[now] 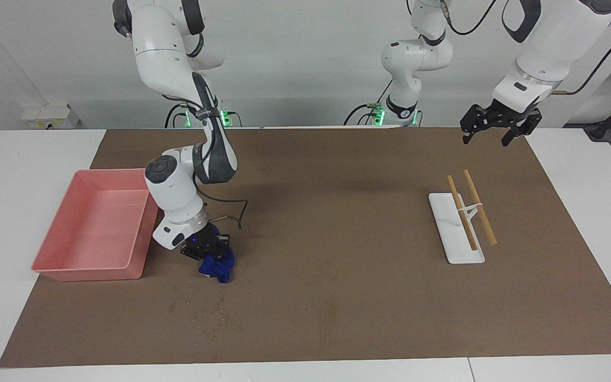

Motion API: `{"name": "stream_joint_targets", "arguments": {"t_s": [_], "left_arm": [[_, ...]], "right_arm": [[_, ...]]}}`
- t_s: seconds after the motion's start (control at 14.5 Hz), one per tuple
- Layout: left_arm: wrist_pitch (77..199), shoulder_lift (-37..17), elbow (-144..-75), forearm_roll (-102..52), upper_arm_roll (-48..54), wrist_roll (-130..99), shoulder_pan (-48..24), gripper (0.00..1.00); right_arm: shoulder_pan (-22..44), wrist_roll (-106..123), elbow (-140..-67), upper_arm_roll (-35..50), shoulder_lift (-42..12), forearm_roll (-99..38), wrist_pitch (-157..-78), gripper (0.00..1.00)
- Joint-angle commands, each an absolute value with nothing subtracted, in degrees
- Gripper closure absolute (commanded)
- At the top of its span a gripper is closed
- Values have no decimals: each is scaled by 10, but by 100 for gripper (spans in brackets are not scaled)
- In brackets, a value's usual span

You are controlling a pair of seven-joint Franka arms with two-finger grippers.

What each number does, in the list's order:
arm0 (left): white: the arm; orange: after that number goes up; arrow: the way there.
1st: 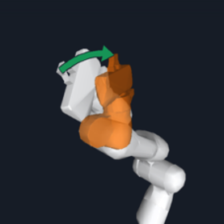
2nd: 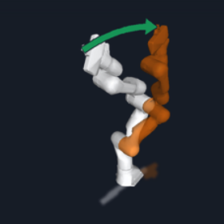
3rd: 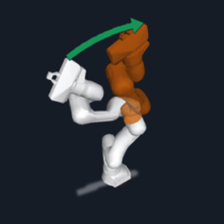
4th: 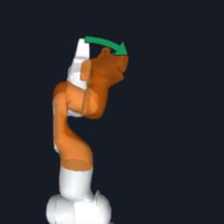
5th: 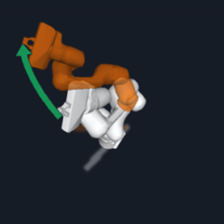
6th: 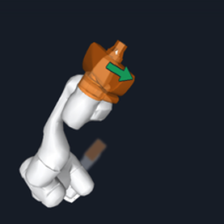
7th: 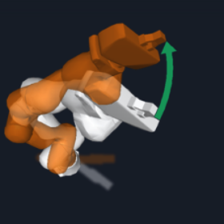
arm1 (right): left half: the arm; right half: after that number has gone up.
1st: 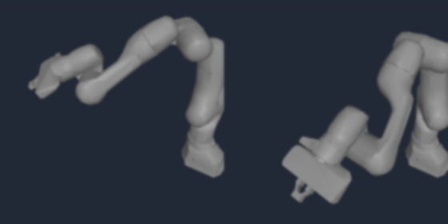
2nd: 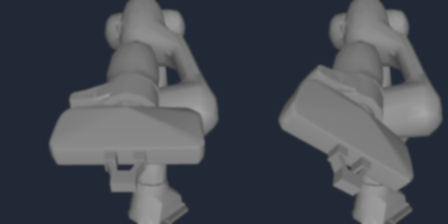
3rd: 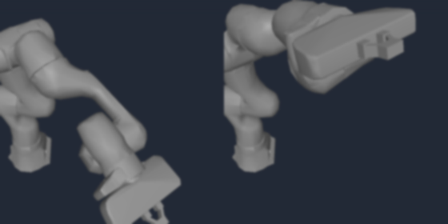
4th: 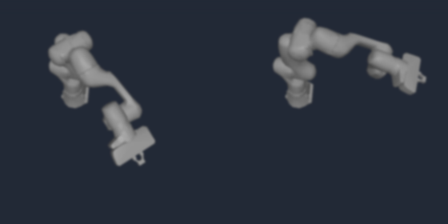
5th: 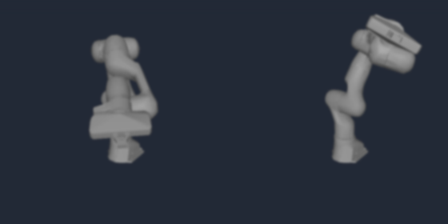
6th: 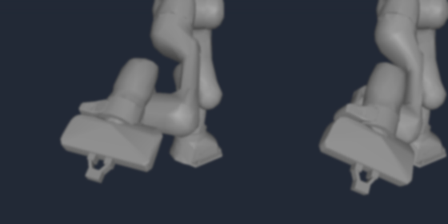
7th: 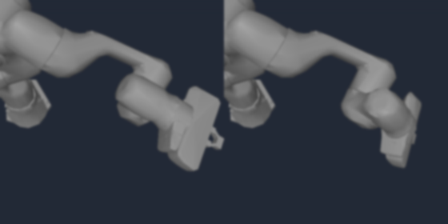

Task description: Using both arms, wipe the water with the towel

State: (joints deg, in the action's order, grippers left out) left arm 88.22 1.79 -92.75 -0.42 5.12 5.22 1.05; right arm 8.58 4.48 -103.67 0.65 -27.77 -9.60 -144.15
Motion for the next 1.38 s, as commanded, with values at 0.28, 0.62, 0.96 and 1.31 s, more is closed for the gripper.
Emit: {"name": "stream_joint_targets", "arguments": {"t_s": [0.28, 0.62, 0.96, 1.31], "left_arm": [[893, 36, -949, -3, 44, 54, 4, 0], [893, 36, -949, -2, 44, 54, 4, 0], [893, 36, -949, -2, 44, 54, 4, 0], [893, 36, -949, -2, 43, 54, 5, 0]], "right_arm": [[51, 58, -873, 10, -383, 17, -1381, 100], [45, 112, -815, 6, -382, 20, -1304, 100], [45, 119, -733, 4, -341, 33, -1127, 100], [6, 176, -734, 4, -266, 30, -1021, 100]]}}
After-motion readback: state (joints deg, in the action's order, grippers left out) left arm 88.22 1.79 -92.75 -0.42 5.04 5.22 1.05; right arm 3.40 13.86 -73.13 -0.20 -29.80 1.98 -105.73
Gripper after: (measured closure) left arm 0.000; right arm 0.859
